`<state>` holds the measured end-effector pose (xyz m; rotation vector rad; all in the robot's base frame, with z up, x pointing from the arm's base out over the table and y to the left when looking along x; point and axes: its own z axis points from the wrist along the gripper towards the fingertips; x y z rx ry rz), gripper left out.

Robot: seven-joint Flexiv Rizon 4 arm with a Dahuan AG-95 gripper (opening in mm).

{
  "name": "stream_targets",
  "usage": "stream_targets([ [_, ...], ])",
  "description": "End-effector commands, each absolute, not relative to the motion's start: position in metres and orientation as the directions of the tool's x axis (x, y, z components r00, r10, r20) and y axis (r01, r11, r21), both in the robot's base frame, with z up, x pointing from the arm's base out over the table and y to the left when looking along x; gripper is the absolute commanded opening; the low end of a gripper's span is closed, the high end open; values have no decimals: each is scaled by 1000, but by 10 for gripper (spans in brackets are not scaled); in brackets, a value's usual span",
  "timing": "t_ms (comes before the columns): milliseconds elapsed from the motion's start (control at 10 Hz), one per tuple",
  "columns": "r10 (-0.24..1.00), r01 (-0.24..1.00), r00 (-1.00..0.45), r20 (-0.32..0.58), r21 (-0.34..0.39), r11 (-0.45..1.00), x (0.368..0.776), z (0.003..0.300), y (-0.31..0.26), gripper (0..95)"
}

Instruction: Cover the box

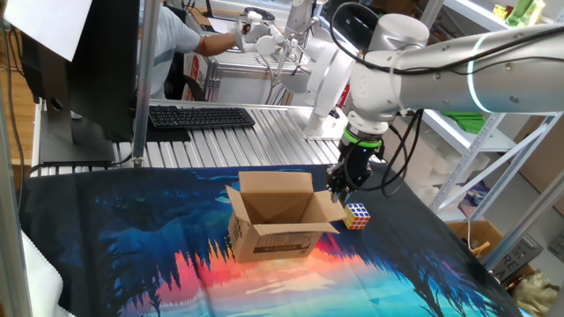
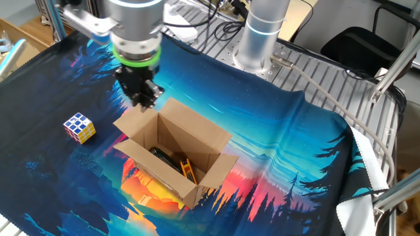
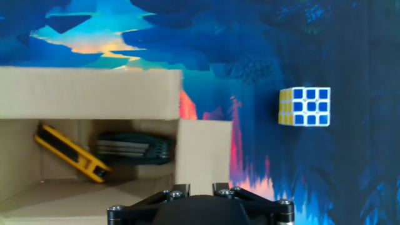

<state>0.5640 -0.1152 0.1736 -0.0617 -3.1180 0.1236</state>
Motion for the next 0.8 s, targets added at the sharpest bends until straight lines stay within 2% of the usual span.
stream_targets([
  [100, 41, 39, -999, 17, -85, 996, 567, 169, -126, 380],
  [800, 138, 138, -990, 8, -45, 989, 580, 144, -138, 380],
])
